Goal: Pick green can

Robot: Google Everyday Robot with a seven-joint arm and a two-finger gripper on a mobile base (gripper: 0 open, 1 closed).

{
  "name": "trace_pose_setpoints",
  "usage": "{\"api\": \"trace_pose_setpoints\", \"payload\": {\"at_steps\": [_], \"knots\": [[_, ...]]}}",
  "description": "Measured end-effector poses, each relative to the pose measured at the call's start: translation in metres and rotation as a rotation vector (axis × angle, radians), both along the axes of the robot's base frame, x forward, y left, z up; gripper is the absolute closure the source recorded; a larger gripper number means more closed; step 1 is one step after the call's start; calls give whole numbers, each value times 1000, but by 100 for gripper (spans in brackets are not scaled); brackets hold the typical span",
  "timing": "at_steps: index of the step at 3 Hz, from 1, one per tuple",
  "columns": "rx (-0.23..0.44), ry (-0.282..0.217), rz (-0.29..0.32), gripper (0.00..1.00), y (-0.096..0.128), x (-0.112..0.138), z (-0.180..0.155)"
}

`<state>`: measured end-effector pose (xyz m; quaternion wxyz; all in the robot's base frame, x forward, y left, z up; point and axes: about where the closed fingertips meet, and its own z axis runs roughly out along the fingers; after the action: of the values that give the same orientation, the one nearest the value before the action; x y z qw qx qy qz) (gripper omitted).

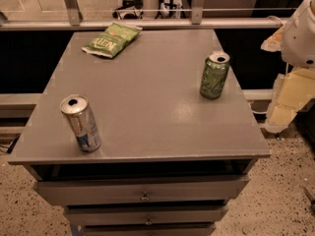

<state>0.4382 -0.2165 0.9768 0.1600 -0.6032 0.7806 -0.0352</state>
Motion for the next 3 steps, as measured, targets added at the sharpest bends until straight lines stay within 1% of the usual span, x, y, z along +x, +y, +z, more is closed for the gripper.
{"api": "trace_pose_setpoints", "payload": {"at_steps": [1,2,3], "knots": [[3,-5,-4,0,-1,2,-2],[32,-47,-41,0,-15,25,-17],[77,-94,-97,0,-31,55,-38]]}}
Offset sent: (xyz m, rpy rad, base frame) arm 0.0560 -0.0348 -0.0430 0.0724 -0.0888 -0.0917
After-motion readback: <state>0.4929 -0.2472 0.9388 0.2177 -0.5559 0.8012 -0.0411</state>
